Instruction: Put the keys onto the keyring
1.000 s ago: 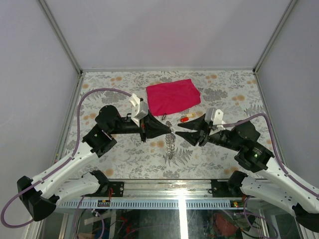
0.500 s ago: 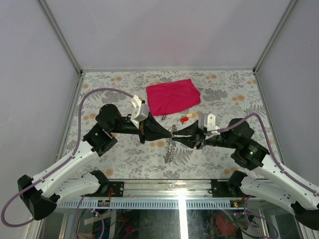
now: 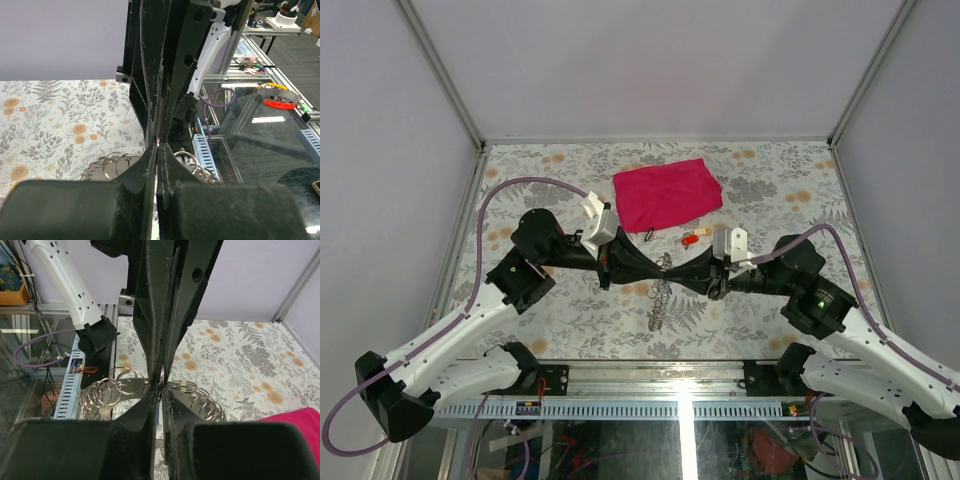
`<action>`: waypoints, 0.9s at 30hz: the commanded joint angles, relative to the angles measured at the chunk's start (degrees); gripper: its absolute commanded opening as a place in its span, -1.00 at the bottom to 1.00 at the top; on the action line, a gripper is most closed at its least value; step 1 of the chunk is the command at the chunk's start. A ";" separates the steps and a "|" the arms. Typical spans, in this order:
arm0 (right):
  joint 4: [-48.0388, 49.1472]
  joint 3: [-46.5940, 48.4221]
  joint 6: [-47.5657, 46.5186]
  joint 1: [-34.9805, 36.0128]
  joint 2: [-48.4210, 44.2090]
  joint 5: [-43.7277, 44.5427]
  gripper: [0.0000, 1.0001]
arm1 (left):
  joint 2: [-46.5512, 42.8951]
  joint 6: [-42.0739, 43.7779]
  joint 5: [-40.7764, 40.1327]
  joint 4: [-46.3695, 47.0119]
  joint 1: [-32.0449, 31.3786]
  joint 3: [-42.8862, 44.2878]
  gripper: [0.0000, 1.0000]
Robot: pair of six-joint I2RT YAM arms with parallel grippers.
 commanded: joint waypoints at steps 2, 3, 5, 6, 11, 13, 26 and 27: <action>0.39 3.89 -0.90 0.01 0.65 -1.12 -1.00 | -1.04 0.80 -0.24 4.89 -0.45 2.22 -1.00; -0.69 4.54 -1.22 0.01 0.59 -0.87 -1.00 | -1.14 0.79 -0.59 4.77 -0.46 2.20 -1.00; -3.81 6.17 -2.42 -0.06 0.76 -0.12 -1.00 | -1.40 1.09 -1.47 4.25 -0.43 2.10 -0.98; -6.05 7.30 -3.34 -0.02 0.90 0.37 -1.00 | -1.51 1.34 -1.97 3.80 -0.48 2.12 -0.92; -22.03 15.39 -8.73 -0.03 3.69 3.03 -1.00 | -2.49 2.93 -5.52 0.60 -0.43 2.06 -0.46; -28.71 20.20 -10.58 -0.06 5.70 3.91 -1.00 | -2.96 3.69 -7.09 -0.44 -0.46 1.77 -0.42; -67.78 51.99 -10.70 0.01 27.00 9.30 -1.00 | -3.91 3.45 -18.53 0.85 -0.44 -2.59 -0.38; -68.91 53.15 -10.22 0.05 27.92 10.35 -1.00 | -3.98 3.57 -18.95 0.86 -0.45 -2.88 -0.38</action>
